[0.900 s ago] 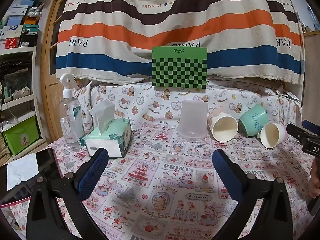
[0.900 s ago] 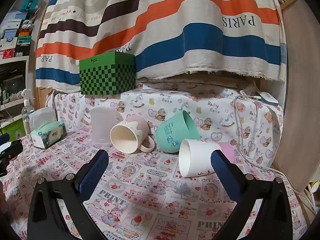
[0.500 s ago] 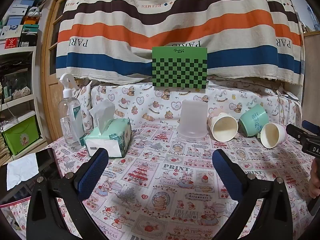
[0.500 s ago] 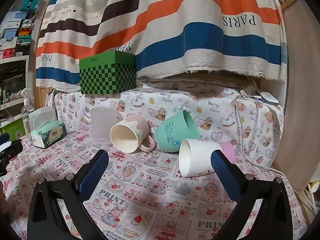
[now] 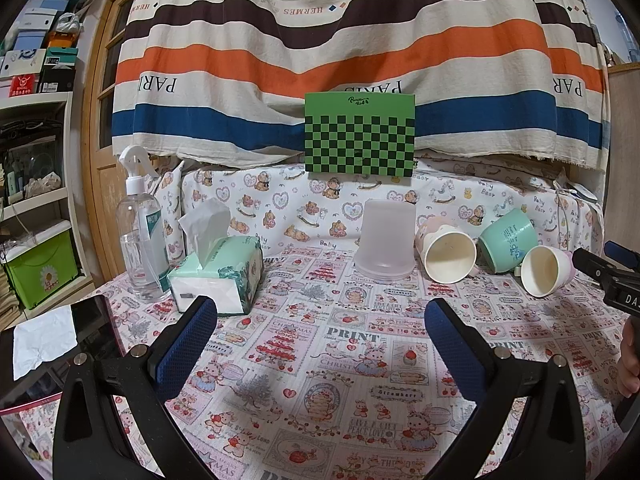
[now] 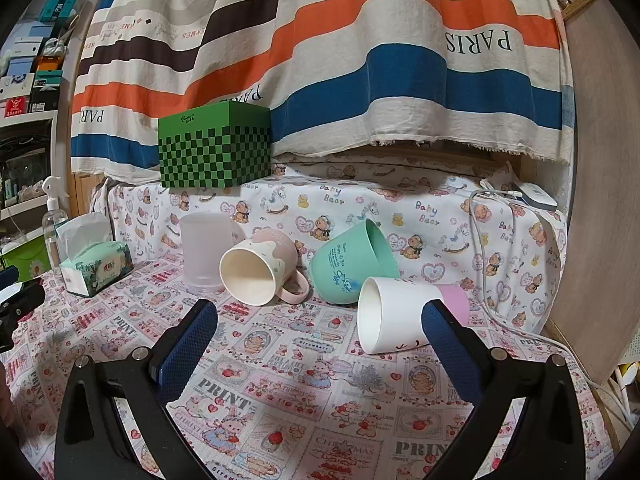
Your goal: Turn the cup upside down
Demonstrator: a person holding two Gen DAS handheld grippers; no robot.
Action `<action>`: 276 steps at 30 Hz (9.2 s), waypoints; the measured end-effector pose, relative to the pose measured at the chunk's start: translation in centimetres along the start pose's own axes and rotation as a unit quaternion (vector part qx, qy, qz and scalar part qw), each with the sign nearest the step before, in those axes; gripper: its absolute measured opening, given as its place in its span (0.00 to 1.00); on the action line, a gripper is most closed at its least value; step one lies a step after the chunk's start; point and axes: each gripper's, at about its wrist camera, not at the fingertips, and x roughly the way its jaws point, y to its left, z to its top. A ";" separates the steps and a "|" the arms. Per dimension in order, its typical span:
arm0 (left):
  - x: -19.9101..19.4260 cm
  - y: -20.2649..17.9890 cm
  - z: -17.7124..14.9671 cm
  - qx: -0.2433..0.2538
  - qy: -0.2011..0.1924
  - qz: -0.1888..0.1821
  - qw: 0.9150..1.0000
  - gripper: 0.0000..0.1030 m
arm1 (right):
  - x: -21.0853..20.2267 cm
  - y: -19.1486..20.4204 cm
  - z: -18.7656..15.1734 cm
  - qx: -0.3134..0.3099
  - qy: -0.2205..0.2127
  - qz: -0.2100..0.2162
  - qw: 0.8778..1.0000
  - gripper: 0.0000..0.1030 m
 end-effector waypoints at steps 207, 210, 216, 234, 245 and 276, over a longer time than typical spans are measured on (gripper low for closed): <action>3.4 -2.0 4.6 -0.117 0.176 -0.096 0.973 1.00 | 0.3 -1.7 1.9 0.026 0.008 0.051 0.998 1.00; 5.0 -4.3 5.8 -0.134 0.231 -0.139 0.954 0.99 | -0.4 -2.2 2.2 0.026 -0.008 0.035 0.999 1.00; 8.8 -8.5 5.8 -0.147 0.312 -0.142 0.928 0.94 | 0.3 -3.3 2.1 0.043 0.013 0.021 0.999 1.00; 13.3 -10.9 2.7 -0.180 0.403 -0.151 0.885 0.81 | 1.1 -6.5 2.2 0.107 0.032 0.001 0.994 1.00; 8.8 -12.0 6.1 -0.001 0.253 -0.074 0.965 0.81 | 2.1 -6.2 1.7 0.107 0.054 -0.001 0.993 1.00; 4.5 -10.8 5.9 0.043 0.074 -0.130 0.988 0.98 | 3.1 -5.9 0.9 0.112 0.078 0.006 0.991 1.00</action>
